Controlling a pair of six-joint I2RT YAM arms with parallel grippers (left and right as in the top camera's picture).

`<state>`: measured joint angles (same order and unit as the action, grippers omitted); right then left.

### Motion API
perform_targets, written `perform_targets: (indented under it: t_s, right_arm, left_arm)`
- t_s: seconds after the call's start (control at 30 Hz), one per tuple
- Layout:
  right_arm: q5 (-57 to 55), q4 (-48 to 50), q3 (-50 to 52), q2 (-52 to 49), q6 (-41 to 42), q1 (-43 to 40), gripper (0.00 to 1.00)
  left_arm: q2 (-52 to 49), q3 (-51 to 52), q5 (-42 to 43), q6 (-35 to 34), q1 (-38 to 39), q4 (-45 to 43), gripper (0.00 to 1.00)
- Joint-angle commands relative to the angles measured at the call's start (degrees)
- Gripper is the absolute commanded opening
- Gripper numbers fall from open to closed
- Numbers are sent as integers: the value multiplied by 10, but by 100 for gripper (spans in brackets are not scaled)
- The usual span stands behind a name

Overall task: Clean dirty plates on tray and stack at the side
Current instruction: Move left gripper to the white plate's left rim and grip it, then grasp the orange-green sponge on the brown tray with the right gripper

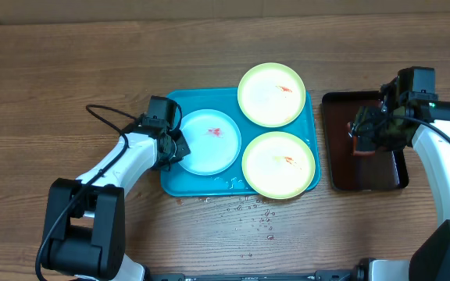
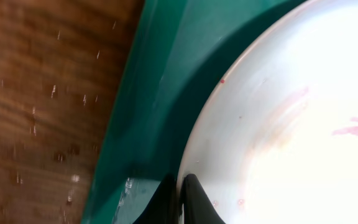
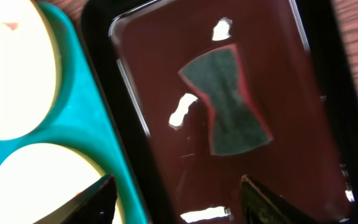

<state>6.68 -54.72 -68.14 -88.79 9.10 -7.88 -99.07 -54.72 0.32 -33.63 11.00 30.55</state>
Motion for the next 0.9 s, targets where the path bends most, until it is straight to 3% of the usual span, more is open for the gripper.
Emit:
perform_targets:
  t_s: [0.0,0.2,0.33,0.47,0.67,0.73,0.87]
  right_arm:
    - [-67,16,-13,-4,14,-2,63]
    - [-77,57,-13,-41,-28,-2,63]
    - [-77,74,-12,-86,-104,-2,70]
    - [-79,110,-13,-129,-116,-2,68]
    - [-80,134,-8,-166,-126,-2,48]
    - [-80,146,4,-173,-126,-2,32]
    - [-79,167,29,-177,-126,-2,28]
  left_arm:
    - [-9,10,-45,72,-1,-13,4]
    - [-9,10,-69,151,-2,-21,4]
    - [-9,10,-67,216,-1,-22,4]
    - [-9,10,-67,234,-1,-20,4]
    - [-9,10,-64,234,-1,-21,4]
    - [-9,10,-64,233,-1,-21,4]
    - [-9,10,-63,233,-1,-21,4]
